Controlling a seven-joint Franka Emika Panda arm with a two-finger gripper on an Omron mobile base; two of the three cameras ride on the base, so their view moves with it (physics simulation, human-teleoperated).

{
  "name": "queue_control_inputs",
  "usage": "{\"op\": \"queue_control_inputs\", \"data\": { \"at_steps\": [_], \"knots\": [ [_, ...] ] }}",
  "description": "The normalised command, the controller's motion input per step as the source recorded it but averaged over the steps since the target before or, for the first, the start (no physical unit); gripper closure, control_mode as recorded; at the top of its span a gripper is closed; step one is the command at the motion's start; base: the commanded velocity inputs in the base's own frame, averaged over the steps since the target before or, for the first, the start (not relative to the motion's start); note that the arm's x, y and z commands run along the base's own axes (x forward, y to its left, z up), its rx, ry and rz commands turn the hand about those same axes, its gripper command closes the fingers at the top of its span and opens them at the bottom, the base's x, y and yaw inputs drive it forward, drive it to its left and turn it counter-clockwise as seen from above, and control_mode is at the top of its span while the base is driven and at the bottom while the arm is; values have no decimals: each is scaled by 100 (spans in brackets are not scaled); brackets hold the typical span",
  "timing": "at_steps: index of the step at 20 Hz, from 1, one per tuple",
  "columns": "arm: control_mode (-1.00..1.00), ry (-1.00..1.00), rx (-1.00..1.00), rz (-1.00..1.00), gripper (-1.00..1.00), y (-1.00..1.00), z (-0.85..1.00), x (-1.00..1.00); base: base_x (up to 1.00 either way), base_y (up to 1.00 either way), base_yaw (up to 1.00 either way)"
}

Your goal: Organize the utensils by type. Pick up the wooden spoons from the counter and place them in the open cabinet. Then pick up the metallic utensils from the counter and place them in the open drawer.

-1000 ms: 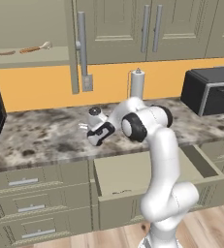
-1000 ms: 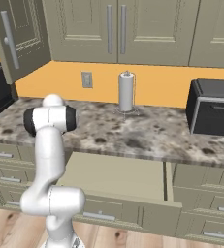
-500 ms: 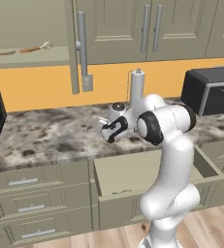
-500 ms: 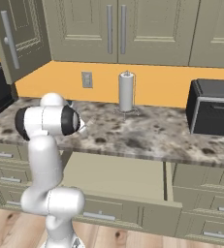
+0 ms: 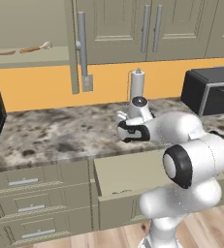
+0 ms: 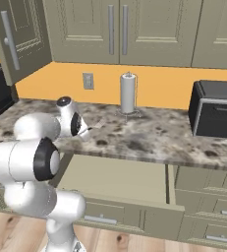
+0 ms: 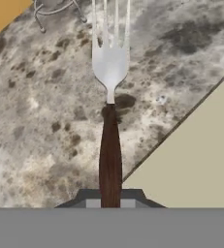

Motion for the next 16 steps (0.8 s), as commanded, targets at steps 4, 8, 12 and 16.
{"op": "queue_control_inputs", "data": {
  "at_steps": [4,8,12,16],
  "knots": [
    [-100,0,0,-16,100,-49,70,-100,0,0,0],
    [-100,4,3,-20,100,-53,29,-99,0,0,0],
    [-100,20,4,-19,100,-63,1,-68,0,0,0],
    [-100,14,6,-9,100,-60,-3,-20,0,0,0]
  ]
}}
